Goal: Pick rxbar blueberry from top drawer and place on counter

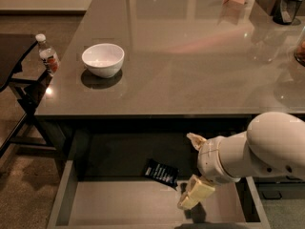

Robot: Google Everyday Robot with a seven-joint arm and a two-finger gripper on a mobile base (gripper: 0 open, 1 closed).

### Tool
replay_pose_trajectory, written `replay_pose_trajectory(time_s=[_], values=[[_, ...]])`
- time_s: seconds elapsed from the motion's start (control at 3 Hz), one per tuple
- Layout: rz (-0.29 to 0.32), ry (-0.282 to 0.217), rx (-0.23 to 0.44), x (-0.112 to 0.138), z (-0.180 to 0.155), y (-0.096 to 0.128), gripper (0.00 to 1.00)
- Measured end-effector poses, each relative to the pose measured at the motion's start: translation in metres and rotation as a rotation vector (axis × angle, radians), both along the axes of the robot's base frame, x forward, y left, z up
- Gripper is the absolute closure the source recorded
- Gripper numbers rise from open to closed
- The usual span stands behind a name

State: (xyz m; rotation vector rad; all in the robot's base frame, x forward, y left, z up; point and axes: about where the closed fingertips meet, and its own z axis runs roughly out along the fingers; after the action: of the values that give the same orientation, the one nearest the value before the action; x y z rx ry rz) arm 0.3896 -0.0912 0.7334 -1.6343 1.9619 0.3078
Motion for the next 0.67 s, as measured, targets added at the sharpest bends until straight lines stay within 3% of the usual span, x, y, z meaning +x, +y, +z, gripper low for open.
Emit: replay_pose_trajectory(time_s=[0.33,0.67], values=[[-0.011,0.034,0.021,0.005,-0.016,0.002,0.0],[-0.034,0.032,0.074,0.015,-0.034,0.004,0.0]])
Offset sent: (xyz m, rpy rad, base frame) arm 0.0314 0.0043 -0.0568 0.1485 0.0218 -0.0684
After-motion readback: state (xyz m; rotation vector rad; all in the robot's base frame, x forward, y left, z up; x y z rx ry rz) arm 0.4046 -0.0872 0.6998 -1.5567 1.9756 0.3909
